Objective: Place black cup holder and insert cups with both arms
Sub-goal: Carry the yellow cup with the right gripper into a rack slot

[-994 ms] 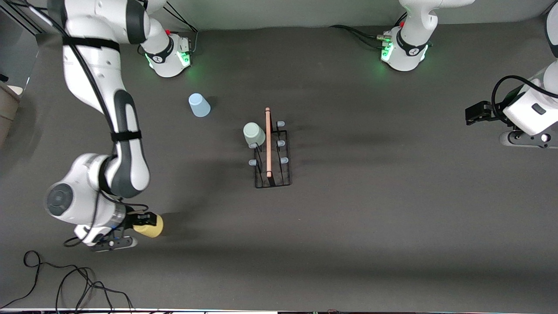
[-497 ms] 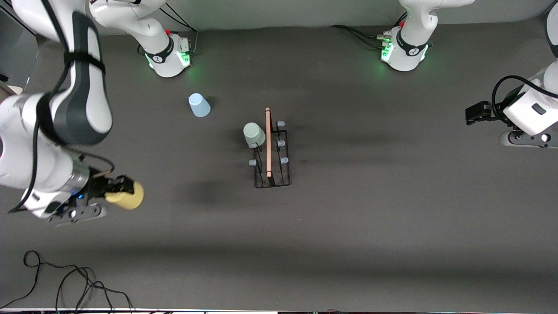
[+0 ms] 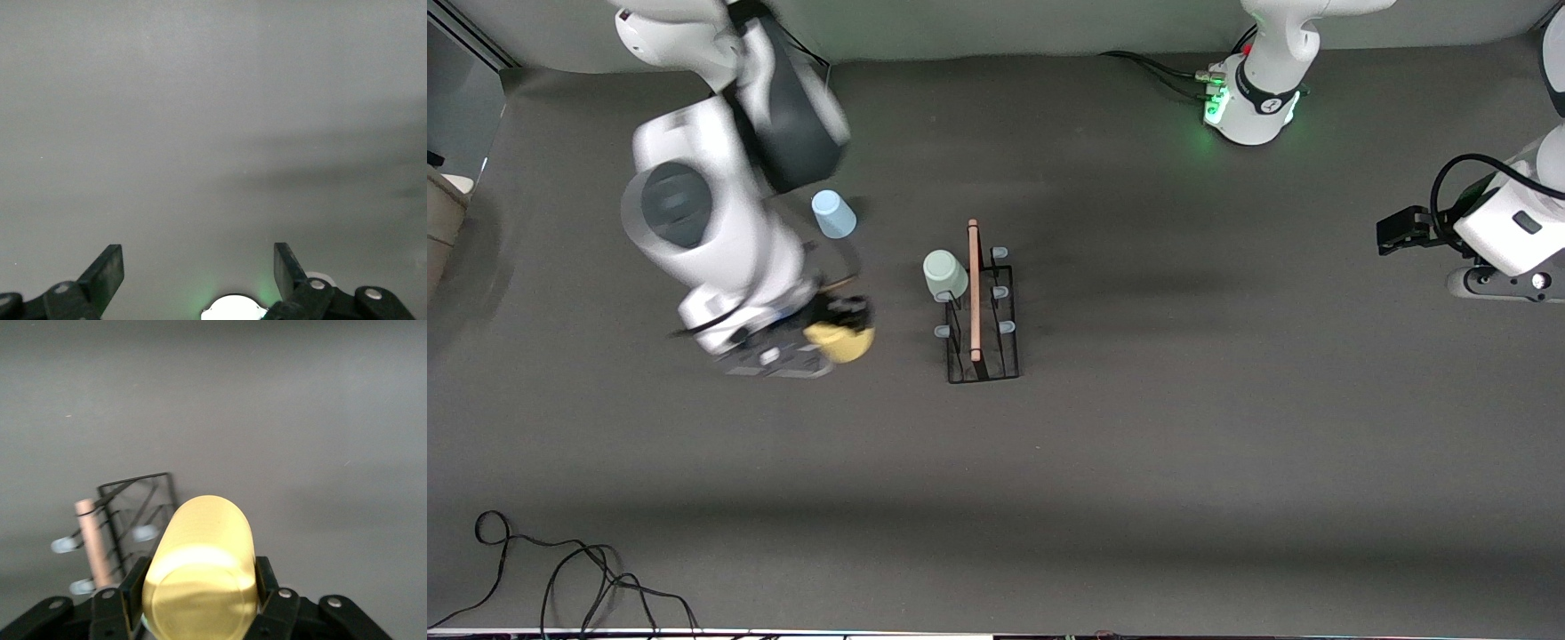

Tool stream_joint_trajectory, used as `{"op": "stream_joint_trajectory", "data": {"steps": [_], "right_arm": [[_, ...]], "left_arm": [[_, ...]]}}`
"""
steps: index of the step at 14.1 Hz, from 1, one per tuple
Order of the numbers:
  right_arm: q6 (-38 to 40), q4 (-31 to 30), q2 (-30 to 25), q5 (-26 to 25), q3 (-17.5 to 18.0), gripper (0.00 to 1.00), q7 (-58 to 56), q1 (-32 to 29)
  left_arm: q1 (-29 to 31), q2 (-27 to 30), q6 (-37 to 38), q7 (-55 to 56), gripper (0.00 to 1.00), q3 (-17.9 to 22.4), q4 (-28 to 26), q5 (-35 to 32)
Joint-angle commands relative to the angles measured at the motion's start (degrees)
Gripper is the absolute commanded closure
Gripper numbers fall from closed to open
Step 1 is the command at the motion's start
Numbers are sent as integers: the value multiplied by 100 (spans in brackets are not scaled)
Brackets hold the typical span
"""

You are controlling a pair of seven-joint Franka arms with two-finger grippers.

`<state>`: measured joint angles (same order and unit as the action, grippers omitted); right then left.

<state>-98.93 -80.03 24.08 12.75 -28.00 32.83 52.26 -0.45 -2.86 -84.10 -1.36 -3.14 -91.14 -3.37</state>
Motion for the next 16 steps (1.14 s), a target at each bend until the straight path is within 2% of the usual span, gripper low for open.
{"op": "stream_joint_trajectory", "data": {"steps": [1, 5, 9, 12, 16], "right_arm": [[-240, 242, 325, -98, -48, 63, 951, 468], [-977, -91, 502, -98, -48, 63, 1287, 680], [-1971, -934, 475, -98, -39, 63, 1209, 680], [-2279, -1146, 502, -63, -30, 63, 1208, 680], [-2219, -1217, 475, 350, -39, 63, 936, 672]], "left_arm": [[-25, 154, -10, -102, 0, 41, -124, 47], [-25, 145, -10, -102, 0, 50, -124, 47], [-25, 145, -10, -102, 0, 50, -124, 47], [-25, 145, -10, -102, 0, 50, -124, 47], [-25, 154, -10, -119, 0, 50, -124, 47]]}}
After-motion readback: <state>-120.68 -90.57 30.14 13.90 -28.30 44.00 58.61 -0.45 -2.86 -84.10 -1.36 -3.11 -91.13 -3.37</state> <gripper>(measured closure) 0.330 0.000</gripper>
